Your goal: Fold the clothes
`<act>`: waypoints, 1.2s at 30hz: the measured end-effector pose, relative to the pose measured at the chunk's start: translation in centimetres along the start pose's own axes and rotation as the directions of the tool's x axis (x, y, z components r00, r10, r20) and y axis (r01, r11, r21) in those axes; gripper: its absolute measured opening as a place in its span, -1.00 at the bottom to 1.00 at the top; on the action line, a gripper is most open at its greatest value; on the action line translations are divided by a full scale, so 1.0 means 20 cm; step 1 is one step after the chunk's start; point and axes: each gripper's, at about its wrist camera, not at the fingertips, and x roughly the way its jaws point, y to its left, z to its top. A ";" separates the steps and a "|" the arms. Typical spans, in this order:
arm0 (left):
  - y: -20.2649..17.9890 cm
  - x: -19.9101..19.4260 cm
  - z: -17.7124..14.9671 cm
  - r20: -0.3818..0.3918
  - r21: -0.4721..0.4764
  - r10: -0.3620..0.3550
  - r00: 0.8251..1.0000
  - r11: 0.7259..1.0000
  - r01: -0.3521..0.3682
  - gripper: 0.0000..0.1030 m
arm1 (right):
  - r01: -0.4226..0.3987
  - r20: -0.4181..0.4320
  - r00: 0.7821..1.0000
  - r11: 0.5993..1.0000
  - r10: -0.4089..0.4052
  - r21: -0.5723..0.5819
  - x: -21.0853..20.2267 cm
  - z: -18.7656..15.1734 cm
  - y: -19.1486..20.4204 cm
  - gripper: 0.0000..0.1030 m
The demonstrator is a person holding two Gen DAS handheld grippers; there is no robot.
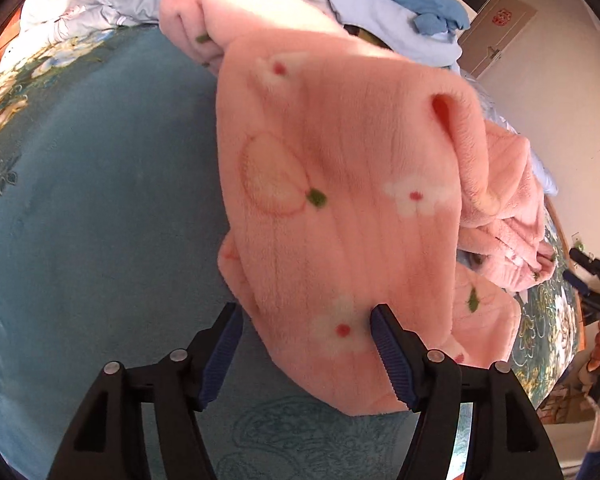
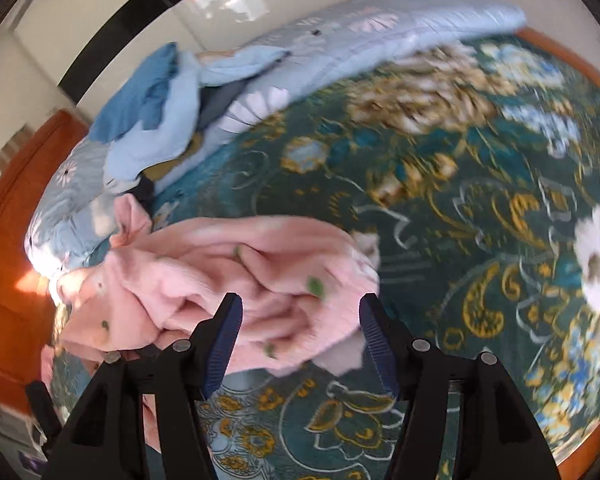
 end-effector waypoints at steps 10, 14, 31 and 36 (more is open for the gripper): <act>0.02 -0.02 0.13 0.058 -0.079 0.045 0.997 0.996 -0.040 -0.88 | -0.180 -0.067 0.977 0.955 0.200 0.236 0.34 -0.11 -0.03 -0.48; 0.08 -0.24 0.33 0.209 -0.052 0.174 0.962 0.985 -0.167 -0.90 | -0.199 0.016 0.980 0.960 0.200 0.199 0.24 0.04 0.01 -0.77; 0.45 -0.92 0.67 0.474 0.016 0.307 0.825 0.934 -0.357 -0.90 | -0.160 0.319 0.928 0.979 0.192 -0.126 -0.67 0.58 0.11 -0.81; 0.39 -0.88 1.00 0.470 -0.011 0.339 0.815 0.925 -0.379 -0.90 | -0.126 0.307 0.937 0.980 0.168 -0.151 -0.58 0.84 0.31 -0.82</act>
